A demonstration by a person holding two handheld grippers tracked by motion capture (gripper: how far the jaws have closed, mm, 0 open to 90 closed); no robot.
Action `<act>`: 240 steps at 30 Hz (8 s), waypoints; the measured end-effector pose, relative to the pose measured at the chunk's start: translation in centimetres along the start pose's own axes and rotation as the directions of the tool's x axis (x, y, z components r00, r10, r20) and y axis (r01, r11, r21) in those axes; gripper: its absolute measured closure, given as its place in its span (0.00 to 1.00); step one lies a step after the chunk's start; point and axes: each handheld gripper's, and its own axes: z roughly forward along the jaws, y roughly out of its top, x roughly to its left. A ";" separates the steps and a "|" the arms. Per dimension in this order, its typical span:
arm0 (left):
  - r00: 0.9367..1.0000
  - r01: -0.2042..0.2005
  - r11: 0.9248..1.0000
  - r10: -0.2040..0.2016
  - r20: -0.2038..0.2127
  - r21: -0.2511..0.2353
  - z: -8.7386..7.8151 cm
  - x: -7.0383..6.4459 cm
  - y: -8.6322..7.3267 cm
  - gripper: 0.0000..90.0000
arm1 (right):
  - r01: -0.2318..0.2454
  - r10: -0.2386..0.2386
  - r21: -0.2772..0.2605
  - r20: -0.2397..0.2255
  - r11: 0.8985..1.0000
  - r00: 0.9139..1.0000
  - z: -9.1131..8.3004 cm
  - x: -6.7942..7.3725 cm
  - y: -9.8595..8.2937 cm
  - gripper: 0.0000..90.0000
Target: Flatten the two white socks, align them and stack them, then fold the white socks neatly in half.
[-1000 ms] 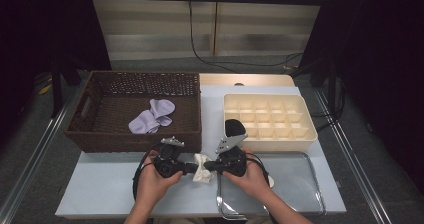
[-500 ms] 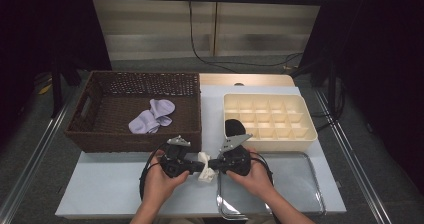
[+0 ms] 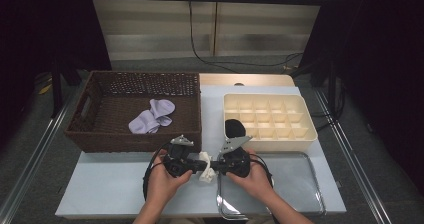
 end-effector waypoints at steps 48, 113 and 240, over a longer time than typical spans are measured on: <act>1.000 -0.004 1.000 0.003 -0.008 -0.008 -0.1 0.2 -0.5 0.87 | -0.005 0.005 0.037 -0.001 0.999 1.000 0.2 -0.5 0.1 1.00; 0.985 -0.134 0.991 0.135 -0.104 0.010 0.6 -0.9 -0.7 0.71 | -0.145 0.145 -0.012 0.031 0.989 0.989 -1.5 -0.8 1.5 0.78; 0.923 -0.340 0.940 0.333 -0.193 -0.001 1.2 0.4 -3.7 0.25 | -0.479 0.484 -0.073 0.080 0.875 0.872 -14.1 -11.4 2.8 0.79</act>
